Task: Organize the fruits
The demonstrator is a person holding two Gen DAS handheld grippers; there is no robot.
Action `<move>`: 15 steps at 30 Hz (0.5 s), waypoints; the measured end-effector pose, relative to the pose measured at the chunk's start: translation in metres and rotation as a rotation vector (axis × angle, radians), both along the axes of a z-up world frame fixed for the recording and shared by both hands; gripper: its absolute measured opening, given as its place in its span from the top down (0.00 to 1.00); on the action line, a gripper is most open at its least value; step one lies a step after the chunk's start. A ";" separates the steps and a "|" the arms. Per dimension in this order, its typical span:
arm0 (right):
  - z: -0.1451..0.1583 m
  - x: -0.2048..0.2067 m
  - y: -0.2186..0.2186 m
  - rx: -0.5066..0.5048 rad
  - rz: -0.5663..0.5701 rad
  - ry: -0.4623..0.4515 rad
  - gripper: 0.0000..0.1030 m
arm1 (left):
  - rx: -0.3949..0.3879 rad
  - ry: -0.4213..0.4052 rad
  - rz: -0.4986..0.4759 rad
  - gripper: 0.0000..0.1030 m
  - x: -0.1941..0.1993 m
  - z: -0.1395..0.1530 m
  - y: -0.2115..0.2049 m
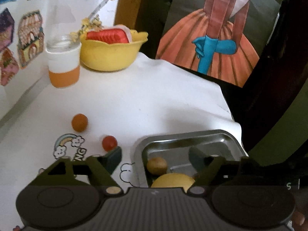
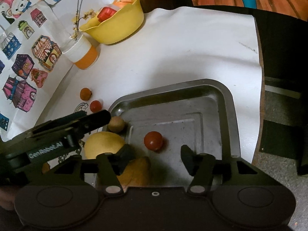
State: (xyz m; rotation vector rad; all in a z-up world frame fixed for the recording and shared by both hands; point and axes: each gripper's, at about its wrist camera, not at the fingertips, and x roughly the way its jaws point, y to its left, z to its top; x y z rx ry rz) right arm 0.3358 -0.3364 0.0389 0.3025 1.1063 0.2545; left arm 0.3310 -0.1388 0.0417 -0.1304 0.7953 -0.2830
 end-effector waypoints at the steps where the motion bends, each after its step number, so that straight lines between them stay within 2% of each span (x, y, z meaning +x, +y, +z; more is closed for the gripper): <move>1: 0.002 -0.002 0.000 0.002 -0.001 -0.004 0.32 | 0.000 -0.008 0.005 0.13 -0.002 0.003 0.001; 4: 0.008 -0.008 0.001 0.003 -0.003 -0.016 0.26 | 0.004 -0.027 0.013 0.06 -0.009 0.009 0.003; 7: 0.015 -0.014 0.003 -0.008 -0.002 -0.037 0.21 | 0.001 -0.043 0.026 0.02 -0.016 0.015 0.006; 11: 0.025 -0.025 0.006 -0.020 0.008 -0.070 0.11 | -0.005 -0.060 0.050 0.01 -0.027 0.024 0.013; 15: 0.034 -0.039 0.011 -0.032 0.023 -0.107 0.06 | -0.005 -0.083 0.062 0.00 -0.042 0.032 0.019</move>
